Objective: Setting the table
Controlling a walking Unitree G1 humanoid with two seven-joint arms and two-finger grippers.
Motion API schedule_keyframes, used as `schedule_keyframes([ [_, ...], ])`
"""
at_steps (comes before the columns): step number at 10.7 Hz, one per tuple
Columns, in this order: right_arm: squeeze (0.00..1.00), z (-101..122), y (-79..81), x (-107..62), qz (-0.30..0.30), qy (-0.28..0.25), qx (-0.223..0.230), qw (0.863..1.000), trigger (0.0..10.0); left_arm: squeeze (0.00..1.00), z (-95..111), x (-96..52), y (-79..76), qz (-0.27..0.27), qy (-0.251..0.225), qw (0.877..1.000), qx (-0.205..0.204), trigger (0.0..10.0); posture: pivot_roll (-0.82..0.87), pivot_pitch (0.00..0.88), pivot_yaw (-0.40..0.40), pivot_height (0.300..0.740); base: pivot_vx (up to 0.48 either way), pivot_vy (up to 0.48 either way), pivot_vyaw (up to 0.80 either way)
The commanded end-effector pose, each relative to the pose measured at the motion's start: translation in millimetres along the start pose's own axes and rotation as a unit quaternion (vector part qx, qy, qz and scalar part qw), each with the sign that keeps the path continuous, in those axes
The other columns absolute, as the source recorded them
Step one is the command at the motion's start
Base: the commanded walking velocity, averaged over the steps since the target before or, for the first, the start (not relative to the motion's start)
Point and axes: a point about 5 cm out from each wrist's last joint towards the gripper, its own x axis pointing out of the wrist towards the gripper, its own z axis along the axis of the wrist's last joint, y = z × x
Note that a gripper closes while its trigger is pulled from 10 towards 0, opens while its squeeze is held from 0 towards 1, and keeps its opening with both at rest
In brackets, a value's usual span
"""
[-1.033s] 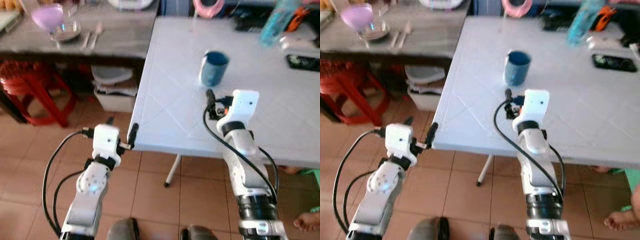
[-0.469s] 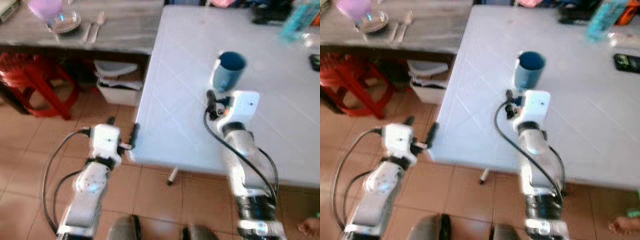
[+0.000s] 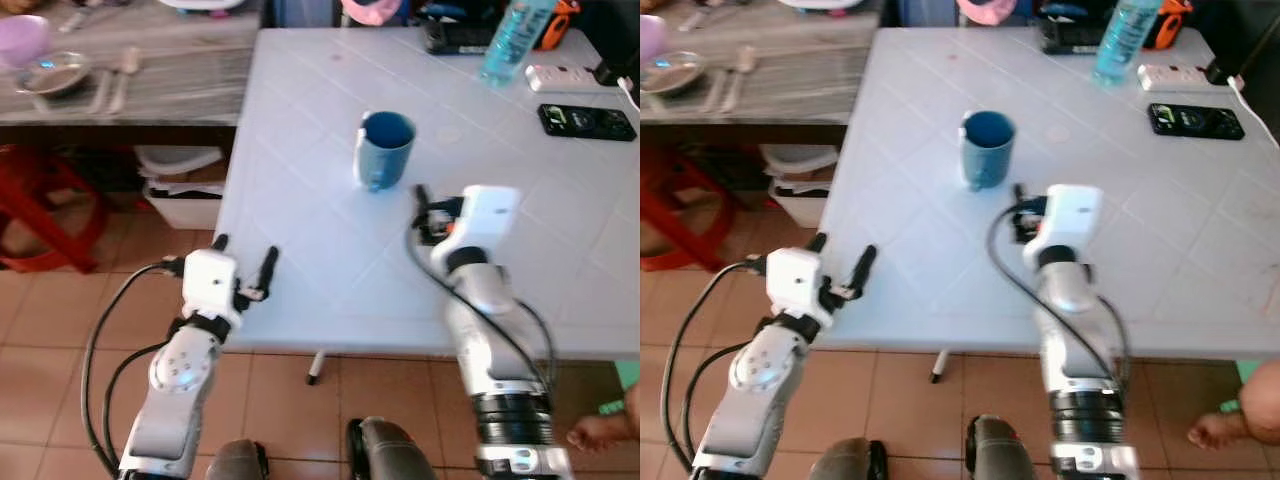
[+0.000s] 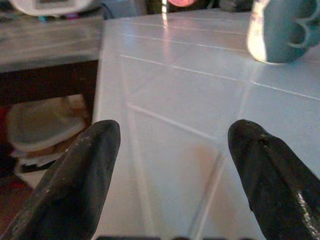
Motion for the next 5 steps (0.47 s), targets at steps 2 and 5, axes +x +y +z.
schedule_keyframes([
  [2, 0.00, -1, 3.1, 1.3, 0.013, 0.010, -0.003, 1.000, 10.0, 0.00, -1, -1.6, 2.4, 0.010, 0.006, 1.000, 0.005, 10.0, -0.02, 0.178, 0.035, 0.740, 0.000, 0.000, 0.00],
  [5, 0.00, 3, 14.7, 14.7, 0.054, 0.017, -0.013, 0.998, 10.0, 0.00, -1, -1.7, 2.4, 0.010, 0.010, 1.000, 0.007, 10.0, -0.02, 0.199, 0.043, 0.740, 0.000, 0.000, 0.00],
])
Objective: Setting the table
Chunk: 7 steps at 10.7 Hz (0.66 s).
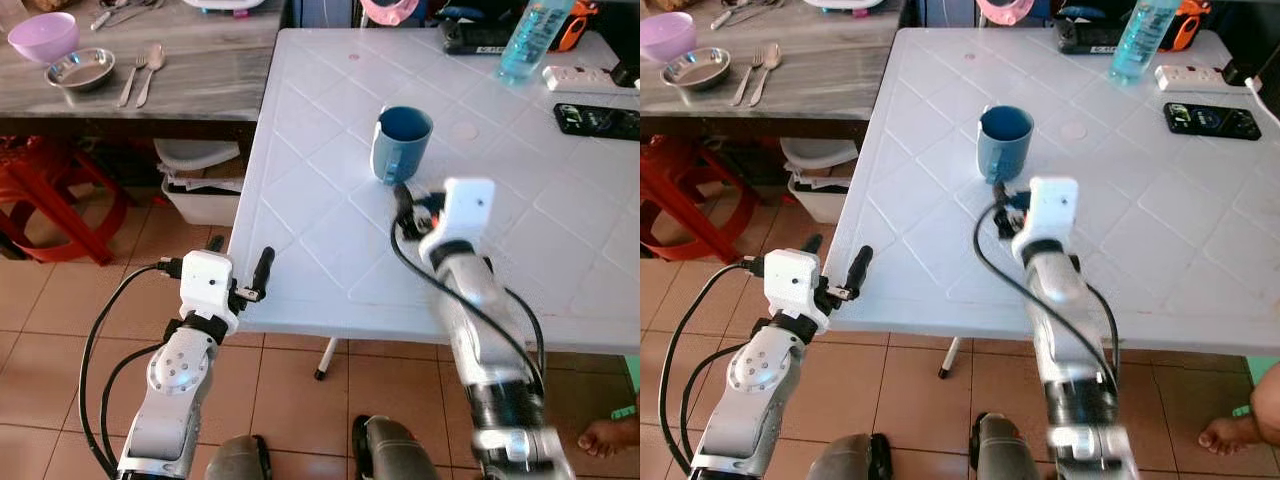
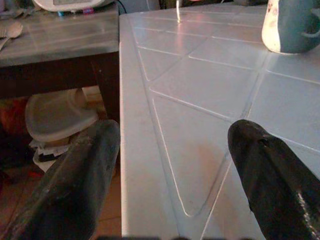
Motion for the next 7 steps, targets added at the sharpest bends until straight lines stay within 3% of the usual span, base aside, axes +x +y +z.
schedule_keyframes([
  [1, 0.00, 0, 5.3, 3.9, 0.017, 0.009, -0.003, 1.000, 10.0, 0.00, 1, -1.7, 1.3, 0.005, 0.004, 1.000, 0.006, 10.0, -0.02, 0.199, 0.043, 0.740, 0.000, 0.000, 0.00],
  [5, 0.00, 6, 21.3, 15.6, 0.042, 0.006, 0.009, 0.999, 10.0, 0.00, 1, -3.6, 1.2, 0.003, 0.009, 1.000, 0.008, 10.0, -0.01, 0.220, 0.043, 0.740, 0.000, 0.000, 0.00],
  [7, 0.00, 8, 21.4, 17.0, 0.040, 0.001, 0.011, 0.999, 10.0, 0.00, 1, -3.5, 1.0, 0.003, 0.010, 1.000, 0.008, 10.0, 0.00, 0.223, 0.044, 0.740, 0.000, 0.000, 0.00],
])
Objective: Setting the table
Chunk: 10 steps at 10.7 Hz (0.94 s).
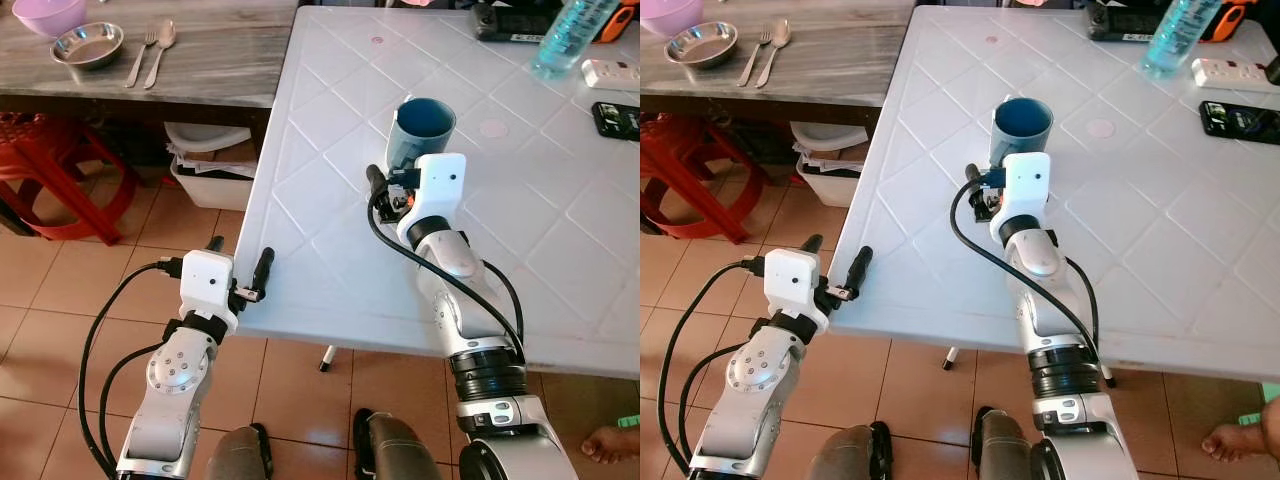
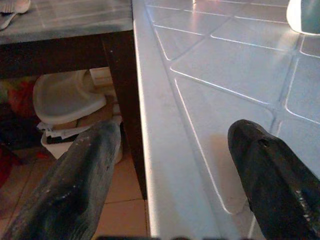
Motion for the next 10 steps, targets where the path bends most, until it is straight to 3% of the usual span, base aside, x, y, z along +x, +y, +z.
schedule_keyframes([
  [1, 0.00, 2, -2.3, -0.4, -0.008, -0.007, -0.003, 1.000, 9.5, 0.00, 0, -2.4, 0.8, 0.002, 0.004, 1.000, 0.006, 10.0, -0.01, 0.223, 0.044, 0.740, 0.000, 0.000, 0.00],
  [2, 0.00, 3, -6.2, -1.2, -0.016, -0.012, -0.005, 1.000, 6.9, 0.00, 0, -2.0, 0.2, 0.001, 0.003, 1.000, 0.005, 10.0, -0.01, 0.223, 0.044, 0.740, 0.000, 0.000, 0.00],
  [3, 0.00, 4, -10.0, -0.9, -0.026, -0.014, -0.008, 1.000, 3.5, 0.00, 0, -1.5, -0.1, -0.002, 0.003, 1.000, 0.004, 10.0, -0.01, 0.223, 0.045, 0.740, 0.000, 0.000, 0.00],
  [4, 0.00, 5, -13.3, 0.4, -0.034, -0.016, -0.012, 0.999, 9.3, 0.00, 1, -1.2, -0.2, -0.003, 0.003, 1.000, 0.004, 10.0, -0.01, 0.222, 0.045, 0.740, 0.000, 0.000, 0.00],
  [5, 0.00, 6, -15.9, 0.9, -0.040, -0.016, -0.013, 0.999, 10.0, 0.00, 1, -1.2, -0.1, -0.004, 0.002, 1.000, 0.004, 10.0, -0.01, 0.221, 0.045, 0.740, 0.000, 0.000, 0.00],
  [10, 0.00, 5, -42.7, -10.8, -0.103, -0.014, -0.028, 0.994, 10.0, 0.00, 1, -2.3, 1.1, -0.007, 0.001, 1.000, 0.004, 10.0, -0.01, 0.221, 0.051, 0.740, 0.000, 0.000, 0.00],
])
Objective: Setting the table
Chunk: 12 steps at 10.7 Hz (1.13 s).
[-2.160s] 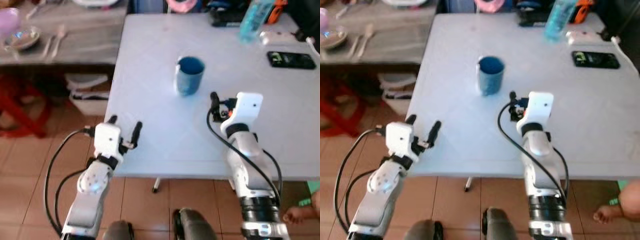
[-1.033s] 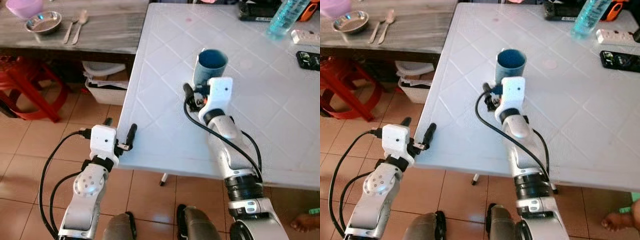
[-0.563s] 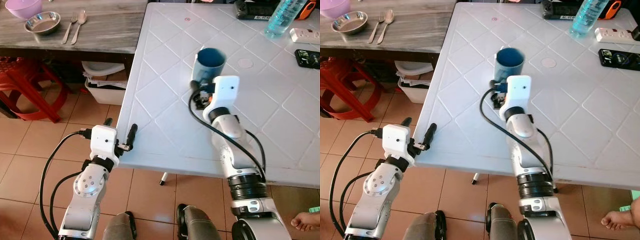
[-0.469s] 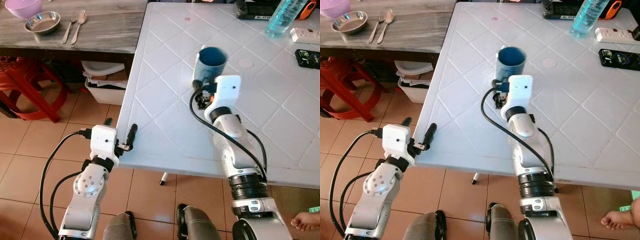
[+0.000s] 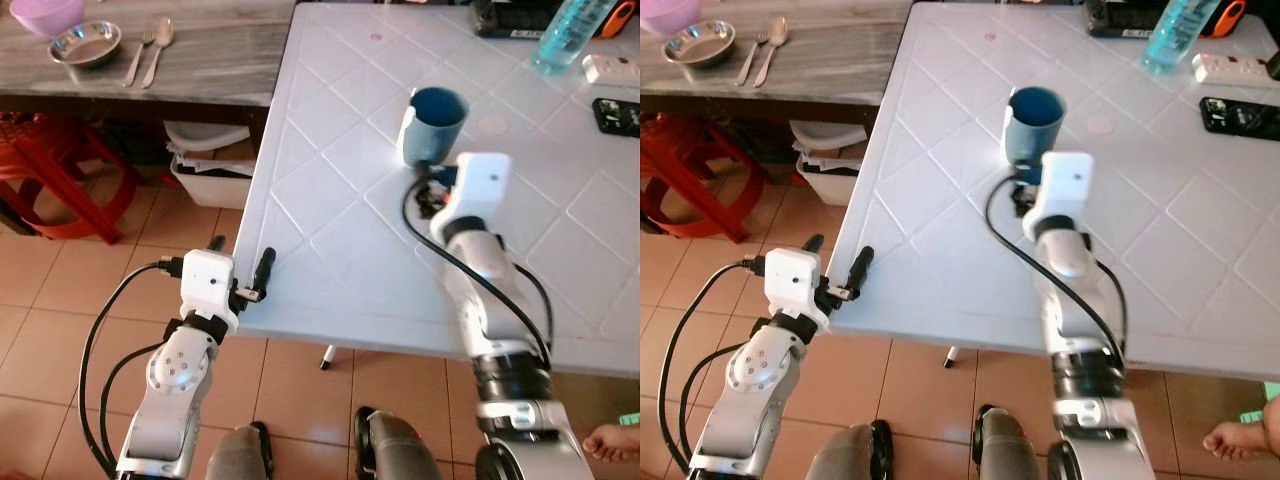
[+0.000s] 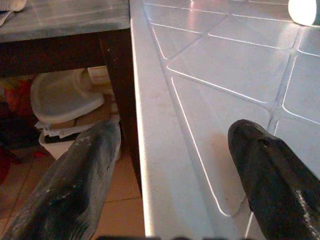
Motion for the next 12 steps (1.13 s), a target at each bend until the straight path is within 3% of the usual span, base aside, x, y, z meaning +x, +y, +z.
schedule_keyframes([
  [1, 0.00, 0, -4.5, -3.2, -0.011, 0.001, -0.001, 1.000, 10.0, 0.00, 1, -2.0, 1.2, -0.004, 0.003, 1.000, 0.005, 10.0, -0.01, 0.220, 0.052, 0.740, 0.000, 0.000, 0.00],
  [6, 0.00, 3, 6.5, 7.6, 0.019, -0.002, -0.001, 1.000, 10.0, 0.00, 0, -0.6, 1.5, -0.001, 0.006, 1.000, 0.010, 10.0, 0.00, 0.214, 0.053, 0.740, 0.000, 0.000, 0.00],
  [7, 1.00, 7, 6.2, 12.5, 0.031, -0.008, -0.009, 0.999, 10.0, 0.00, 0, -0.9, 1.9, 0.002, 0.008, 1.000, 0.012, 10.0, 0.01, 0.213, 0.049, 0.740, 0.000, 0.000, 0.00],
  [10, 1.00, 12, 4.9, 18.7, 0.036, -0.014, -0.013, 0.999, 10.0, 0.00, -1, -0.7, 2.5, 0.002, 0.010, 1.000, 0.012, 10.0, 0.00, 0.216, 0.051, 0.740, 0.000, 0.000, 0.00],
  [11, 0.37, 13, 3.6, 21.0, 0.037, -0.014, -0.016, 0.999, 10.0, 0.00, -1, -0.5, 2.6, 0.001, 0.011, 1.000, 0.013, 10.0, 0.01, 0.218, 0.052, 0.740, 0.000, 0.000, 0.00],
  [12, 0.00, 12, 0.5, 24.1, 0.039, -0.010, -0.019, 0.999, 8.5, 0.00, -1, -0.4, 2.8, 0.002, 0.011, 1.000, 0.013, 10.0, 0.01, 0.219, 0.054, 0.740, 0.000, 0.000, 0.00],
])
